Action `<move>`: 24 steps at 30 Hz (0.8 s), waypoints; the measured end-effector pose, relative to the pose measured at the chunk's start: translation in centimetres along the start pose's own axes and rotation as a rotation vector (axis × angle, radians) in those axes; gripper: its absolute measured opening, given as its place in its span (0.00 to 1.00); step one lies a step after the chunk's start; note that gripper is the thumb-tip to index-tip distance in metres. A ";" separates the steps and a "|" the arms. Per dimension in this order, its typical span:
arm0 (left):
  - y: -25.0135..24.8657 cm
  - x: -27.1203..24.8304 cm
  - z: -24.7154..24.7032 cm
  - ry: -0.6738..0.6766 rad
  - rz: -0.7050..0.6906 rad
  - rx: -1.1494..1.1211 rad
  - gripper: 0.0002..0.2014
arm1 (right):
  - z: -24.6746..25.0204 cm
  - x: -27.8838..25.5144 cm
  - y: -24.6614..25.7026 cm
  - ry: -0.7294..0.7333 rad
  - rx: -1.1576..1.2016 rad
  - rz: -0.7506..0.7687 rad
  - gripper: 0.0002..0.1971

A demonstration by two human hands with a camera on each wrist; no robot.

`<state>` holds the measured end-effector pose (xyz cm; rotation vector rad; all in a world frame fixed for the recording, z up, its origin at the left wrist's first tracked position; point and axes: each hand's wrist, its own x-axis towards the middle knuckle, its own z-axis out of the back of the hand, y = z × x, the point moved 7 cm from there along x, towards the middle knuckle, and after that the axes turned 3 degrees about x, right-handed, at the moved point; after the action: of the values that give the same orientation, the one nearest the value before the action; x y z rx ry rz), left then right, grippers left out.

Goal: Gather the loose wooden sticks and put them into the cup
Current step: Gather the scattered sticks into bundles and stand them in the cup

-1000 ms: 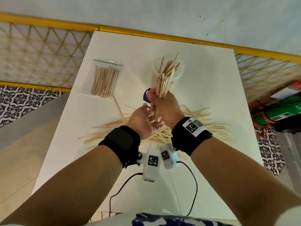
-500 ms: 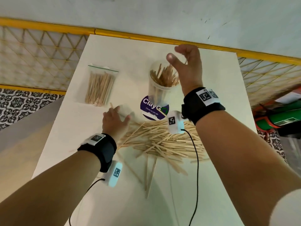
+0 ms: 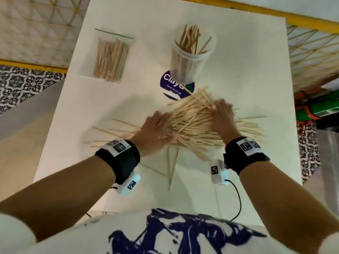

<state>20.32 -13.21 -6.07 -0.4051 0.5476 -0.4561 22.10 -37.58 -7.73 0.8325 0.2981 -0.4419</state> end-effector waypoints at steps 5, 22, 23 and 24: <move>11.0 -6.8 3.2 -0.029 0.305 0.175 0.58 | 1.5 -3.2 -0.3 0.007 -0.021 0.108 0.27; 3.0 -4.0 -1.7 -0.212 0.294 0.173 0.61 | -5.7 -8.7 1.4 0.228 -0.443 0.252 0.68; 2.7 -3.3 -1.5 -0.213 0.282 0.198 0.61 | -6.0 -8.6 1.4 0.249 -0.567 0.307 0.70; 2.5 -2.7 -1.3 -0.203 0.268 0.215 0.61 | -6.1 -8.5 1.4 0.264 -0.661 0.343 0.70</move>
<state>18.26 -10.08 -7.18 -0.1658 0.3447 -0.2093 14.91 -29.91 -7.20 0.2772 0.5006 0.0984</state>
